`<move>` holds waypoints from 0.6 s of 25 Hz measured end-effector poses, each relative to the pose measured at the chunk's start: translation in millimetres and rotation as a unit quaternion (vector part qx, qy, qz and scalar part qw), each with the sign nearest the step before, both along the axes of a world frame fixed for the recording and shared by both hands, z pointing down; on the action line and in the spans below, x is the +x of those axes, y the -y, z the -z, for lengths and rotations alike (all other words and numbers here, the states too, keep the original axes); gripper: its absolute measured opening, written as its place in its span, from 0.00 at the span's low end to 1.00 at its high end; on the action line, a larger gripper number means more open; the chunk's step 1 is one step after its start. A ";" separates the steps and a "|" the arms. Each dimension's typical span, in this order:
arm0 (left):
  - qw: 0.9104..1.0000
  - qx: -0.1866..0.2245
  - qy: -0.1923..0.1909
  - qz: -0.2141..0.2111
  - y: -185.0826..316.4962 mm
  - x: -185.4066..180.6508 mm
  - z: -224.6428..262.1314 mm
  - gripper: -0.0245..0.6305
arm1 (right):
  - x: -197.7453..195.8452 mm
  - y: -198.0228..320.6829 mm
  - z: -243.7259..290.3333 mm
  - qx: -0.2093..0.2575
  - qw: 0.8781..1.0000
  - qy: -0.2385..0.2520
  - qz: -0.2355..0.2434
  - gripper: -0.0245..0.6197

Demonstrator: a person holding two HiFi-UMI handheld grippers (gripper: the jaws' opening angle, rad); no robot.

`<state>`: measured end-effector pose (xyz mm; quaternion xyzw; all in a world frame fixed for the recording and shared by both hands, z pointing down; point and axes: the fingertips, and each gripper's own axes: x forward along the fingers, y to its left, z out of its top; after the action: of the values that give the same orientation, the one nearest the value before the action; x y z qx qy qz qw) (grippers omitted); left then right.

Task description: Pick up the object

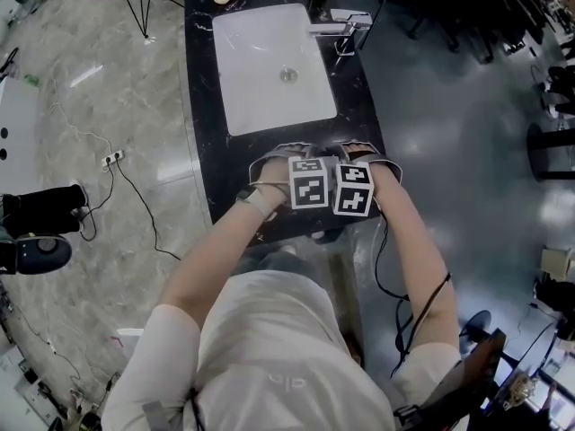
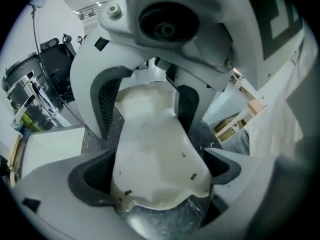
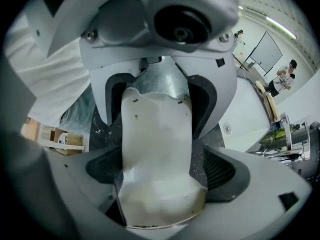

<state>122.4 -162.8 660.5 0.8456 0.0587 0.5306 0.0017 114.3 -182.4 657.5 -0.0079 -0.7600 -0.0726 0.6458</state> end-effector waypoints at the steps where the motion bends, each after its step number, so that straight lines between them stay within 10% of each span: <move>1: 1.000 -0.004 -0.002 -0.001 -0.4 0.6 0.4 0.85 | 0.3 -0.1 -0.2 -0.002 1.000 -0.003 0.001 0.76; 15: 0.999 -0.042 -0.009 -0.021 -7.7 7.8 -7.1 0.90 | 3.4 1.5 -6.2 -0.015 0.999 -0.045 0.022 0.77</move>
<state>130.2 -155.1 667.6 0.8482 0.0984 0.5198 0.0258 117.7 -183.8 663.7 -0.0380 -0.7310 -0.0752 0.6772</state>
